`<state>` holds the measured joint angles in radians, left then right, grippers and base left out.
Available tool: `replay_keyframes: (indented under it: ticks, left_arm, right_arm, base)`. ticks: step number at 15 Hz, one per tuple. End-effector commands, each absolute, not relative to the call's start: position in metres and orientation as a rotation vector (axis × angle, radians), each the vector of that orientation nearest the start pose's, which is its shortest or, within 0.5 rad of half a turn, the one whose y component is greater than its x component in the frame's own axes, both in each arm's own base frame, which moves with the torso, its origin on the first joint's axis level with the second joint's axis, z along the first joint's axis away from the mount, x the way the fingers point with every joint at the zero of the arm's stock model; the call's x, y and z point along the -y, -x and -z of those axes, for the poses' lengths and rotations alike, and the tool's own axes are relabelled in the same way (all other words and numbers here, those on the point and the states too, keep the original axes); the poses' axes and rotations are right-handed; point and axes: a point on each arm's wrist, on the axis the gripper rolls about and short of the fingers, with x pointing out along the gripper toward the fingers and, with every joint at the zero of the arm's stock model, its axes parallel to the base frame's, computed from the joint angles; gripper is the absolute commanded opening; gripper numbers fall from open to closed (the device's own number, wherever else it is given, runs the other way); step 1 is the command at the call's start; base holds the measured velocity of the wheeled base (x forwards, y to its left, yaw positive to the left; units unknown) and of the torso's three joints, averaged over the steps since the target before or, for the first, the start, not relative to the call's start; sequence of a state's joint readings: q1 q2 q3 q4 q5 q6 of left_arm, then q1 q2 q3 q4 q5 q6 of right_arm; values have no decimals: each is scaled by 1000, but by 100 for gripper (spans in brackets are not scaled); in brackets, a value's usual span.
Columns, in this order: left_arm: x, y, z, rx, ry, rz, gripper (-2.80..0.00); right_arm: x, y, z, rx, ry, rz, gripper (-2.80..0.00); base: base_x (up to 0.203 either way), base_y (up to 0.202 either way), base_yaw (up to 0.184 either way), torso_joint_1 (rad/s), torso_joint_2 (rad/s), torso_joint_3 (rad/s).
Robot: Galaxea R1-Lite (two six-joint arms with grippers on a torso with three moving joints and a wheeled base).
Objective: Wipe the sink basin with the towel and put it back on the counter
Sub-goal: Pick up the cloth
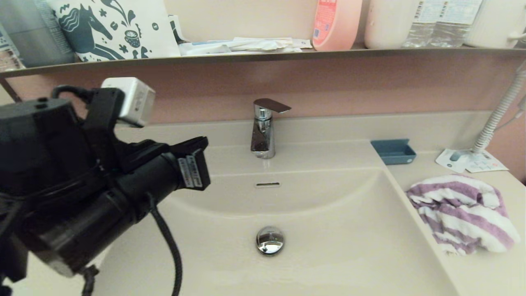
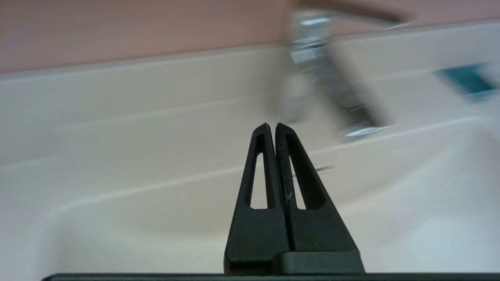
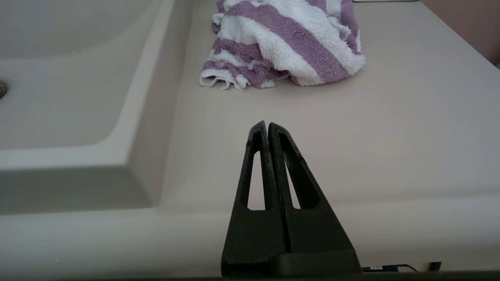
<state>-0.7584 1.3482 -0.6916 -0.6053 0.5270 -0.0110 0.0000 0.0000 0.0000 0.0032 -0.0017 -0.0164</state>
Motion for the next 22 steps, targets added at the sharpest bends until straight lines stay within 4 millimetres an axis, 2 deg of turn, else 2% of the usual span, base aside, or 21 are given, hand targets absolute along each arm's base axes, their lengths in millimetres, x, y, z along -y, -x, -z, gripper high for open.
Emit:
replay_keyframes:
  ticks: [1,4,6,8,10,13,18,22]
  left_arm:
    - [104,-146,-246,14,-7,138,-280]
    - [55,-127,-263,122,-21,-66,-280]
    - [32,-107,-270,188,-53,-163,-280]
    - [17,-86,-266,220,-72,-233,-280]
    - [4,-64,-252,203,-95,-318,-280]
    - [-7,-33,-227,162,-120,-416,-280]
    - [-13,14,-199,150,-130,-513,-280]
    - [-12,26,-176,153,-133,-496,-280]
  right_arm:
    - [0,23,-75,-3,17,2,-280]
    - [0,23,-75,-3,17,2,-280]
    - [0,23,-75,-3,17,2,-280]
    - [0,23,-75,-3,17,2,-280]
    - [0,23,-75,-3,17,2,-280]
    - [0,23,-75,-3,17,2,-280]
    - [0,23,-75,-3,17,2,-280]
    - [0,23,-75,-3,17,2,-280]
  base:
    - [0,0,0,0,0,0]
    - [0,0,0,0,0,0]
    - [0,0,0,0,0,0]
    - [0,0,0,0,0,0]
    - [0,0,0,0,0,0]
    - [0,0,0,0,0,0]
    - [0,0,0,0,0,0]
    - [0,0,0,0,0,0]
